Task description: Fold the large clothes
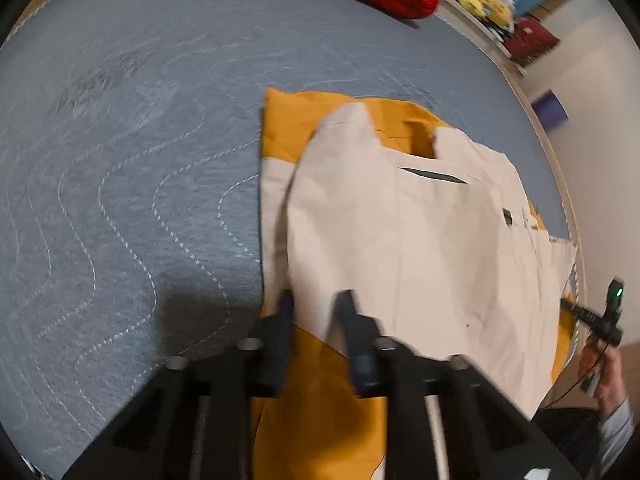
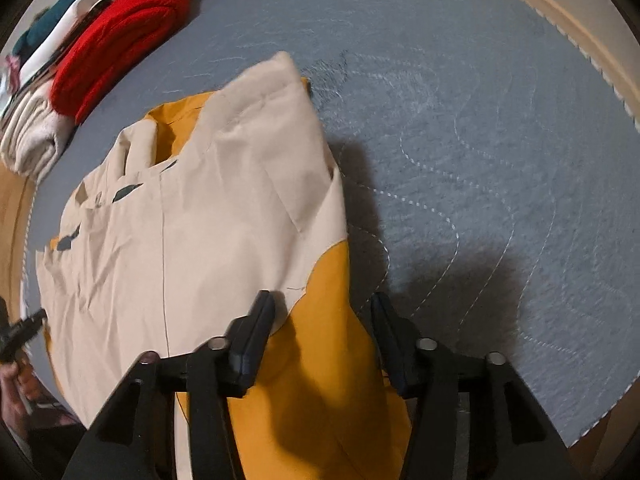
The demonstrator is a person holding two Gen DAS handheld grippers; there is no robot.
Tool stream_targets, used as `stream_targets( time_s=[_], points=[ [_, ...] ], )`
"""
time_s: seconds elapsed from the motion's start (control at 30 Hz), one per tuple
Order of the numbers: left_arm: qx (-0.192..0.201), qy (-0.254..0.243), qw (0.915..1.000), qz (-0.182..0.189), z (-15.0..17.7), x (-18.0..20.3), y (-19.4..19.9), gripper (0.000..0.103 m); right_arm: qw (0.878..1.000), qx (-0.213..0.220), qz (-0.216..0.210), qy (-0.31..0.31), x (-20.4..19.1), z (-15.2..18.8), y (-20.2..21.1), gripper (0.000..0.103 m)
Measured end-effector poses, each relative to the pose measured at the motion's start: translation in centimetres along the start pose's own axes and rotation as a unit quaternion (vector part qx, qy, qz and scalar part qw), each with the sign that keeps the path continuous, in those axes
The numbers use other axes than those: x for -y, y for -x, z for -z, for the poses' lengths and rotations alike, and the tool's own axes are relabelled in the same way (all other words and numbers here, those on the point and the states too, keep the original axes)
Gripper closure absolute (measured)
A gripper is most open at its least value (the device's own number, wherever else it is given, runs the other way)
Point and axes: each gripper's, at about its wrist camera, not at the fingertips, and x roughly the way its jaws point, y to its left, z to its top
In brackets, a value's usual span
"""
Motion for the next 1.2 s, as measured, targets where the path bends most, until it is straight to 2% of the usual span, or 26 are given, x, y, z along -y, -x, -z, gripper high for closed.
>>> stream_targets(
  time_s=[0.03, 0.1, 0.17, 0.27, 0.3, 0.4, 0.47, 0.67, 0.83, 0.9, 0.97, 1.07, 1.1, 1.17, 1.2],
  points=[
    [0.002, -0.013, 0.9999, -0.003, 0.1, 0.4, 0.2, 0.095, 1.000, 0.009, 0.001, 0.007, -0.3, 0.0, 0.4, 0.089],
    [0.014, -0.035, 0.9991, -0.018, 0.3, 0.9, 0.7, 0.100, 0.999, 0.029, -0.003, 0.014, -1.0, -0.1, 1.6, 0.096],
    [0.046, -0.037, 0.9981, -0.021, 0.0, 0.9, 2.2, 0.101, 0.998, 0.056, -0.003, 0.021, -1.5, -0.3, 2.9, 0.098],
    [0.104, -0.004, 0.9945, 0.002, -0.4, -0.1, 5.1, 0.101, 0.993, 0.119, -0.006, 0.019, -2.2, -0.7, 5.9, 0.099],
    [0.113, 0.001, 0.9936, 0.002, -0.5, -0.3, 5.6, 0.101, 0.988, 0.150, -0.007, 0.021, -2.6, -0.8, 7.2, 0.099],
    [0.134, -0.003, 0.9908, -0.018, -0.8, 0.0, 6.0, 0.101, 0.977, 0.211, -0.005, 0.036, -3.7, -1.1, 9.3, 0.099],
    [0.148, -0.007, 0.9885, -0.033, -1.1, 0.4, 5.9, 0.101, 0.972, 0.229, 0.010, 0.049, -5.1, -1.5, 9.2, 0.099],
    [0.164, -0.002, 0.9845, -0.063, -2.1, 1.2, 4.6, 0.101, 0.973, 0.224, 0.024, 0.057, -6.4, -4.2, 6.7, 0.099],
    [0.181, 0.014, 0.9800, -0.082, -3.1, 0.4, 4.1, 0.101, 0.969, 0.241, 0.028, 0.048, -7.5, -6.4, 5.2, 0.099],
    [0.173, 0.016, 0.9807, -0.089, -3.4, 0.1, 3.3, 0.101, 0.969, 0.242, 0.031, 0.045, -7.8, -7.2, 4.3, 0.099],
    [0.144, 0.020, 0.9848, -0.095, -3.9, -0.3, 1.5, 0.097, 0.971, 0.230, 0.042, 0.042, -7.7, -7.8, 2.9, 0.099],
    [0.080, 0.045, 0.9901, -0.107, -4.2, -1.6, -1.9, 0.089, 0.985, 0.156, 0.064, 0.028, -6.8, -8.9, -1.4, 0.097],
    [0.056, 0.058, 0.9914, -0.103, -4.2, -2.1, -3.0, 0.078, 0.991, 0.115, 0.069, 0.022, -6.3, -9.1, -3.4, 0.093],
    [0.038, 0.067, 0.9924, -0.096, -4.1, -2.4, -3.6, 0.073, 0.993, 0.071, 0.087, 0.020, -5.6, -9.0, -5.7, 0.078],
    [0.043, 0.064, 0.9918, -0.102, -4.3, -2.2, -3.1, 0.073, 0.993, 0.071, 0.091, 0.022, -5.4, -8.9, -5.7, 0.074]
  ],
)
